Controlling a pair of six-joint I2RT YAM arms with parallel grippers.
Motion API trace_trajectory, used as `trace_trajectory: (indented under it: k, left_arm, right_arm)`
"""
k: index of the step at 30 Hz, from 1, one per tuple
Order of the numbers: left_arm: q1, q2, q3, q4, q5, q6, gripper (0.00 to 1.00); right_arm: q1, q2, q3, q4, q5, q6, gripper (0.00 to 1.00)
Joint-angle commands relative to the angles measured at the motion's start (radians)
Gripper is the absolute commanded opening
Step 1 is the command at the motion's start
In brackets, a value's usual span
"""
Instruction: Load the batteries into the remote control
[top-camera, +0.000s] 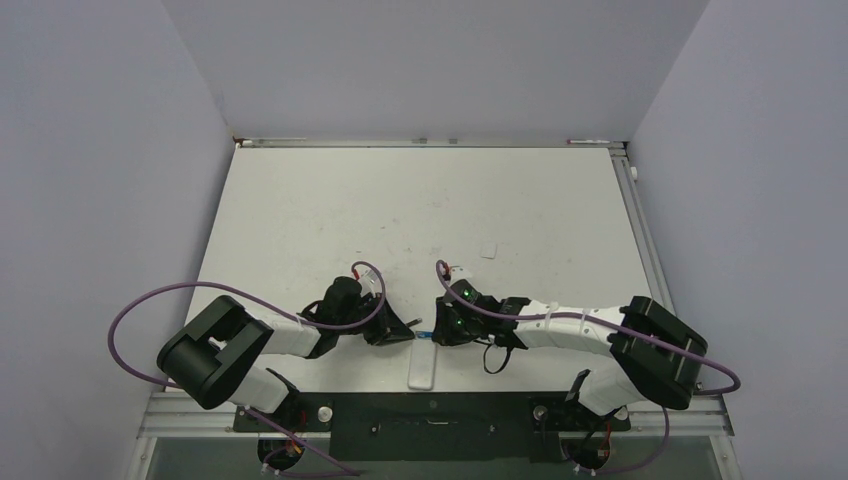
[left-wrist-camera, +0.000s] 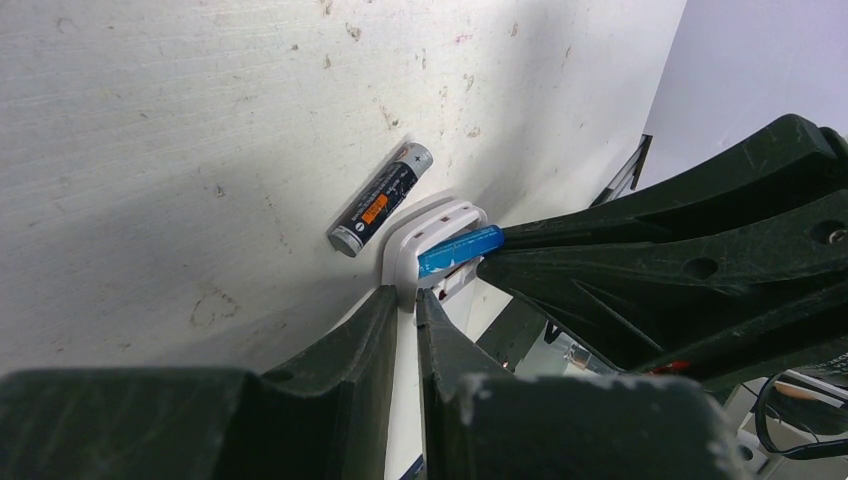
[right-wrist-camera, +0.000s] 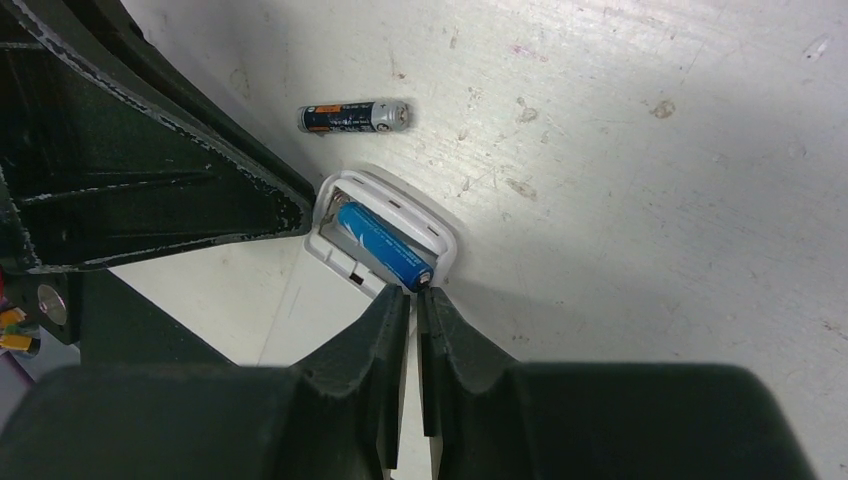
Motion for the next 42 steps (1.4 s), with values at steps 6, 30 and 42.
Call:
trace_trajectory:
  k: [6,30,42]
  left_arm:
    - [0.0,-0.014,0.005,0.026,0.015,0.011,0.09]
    - [0.0,-0.046,0.013,-0.033,-0.012,0.017,0.07]
    - [0.0,-0.053,0.014,-0.048,-0.011,0.022,0.07]
  right_arm:
    - [0.017,0.023,0.062,0.022,0.0,-0.013,0.09]
    - [0.028,-0.041,0.114,-0.115,0.078,-0.059,0.19]
    - [0.027,0.019,0.214,-0.167,0.091,-0.17,0.29]
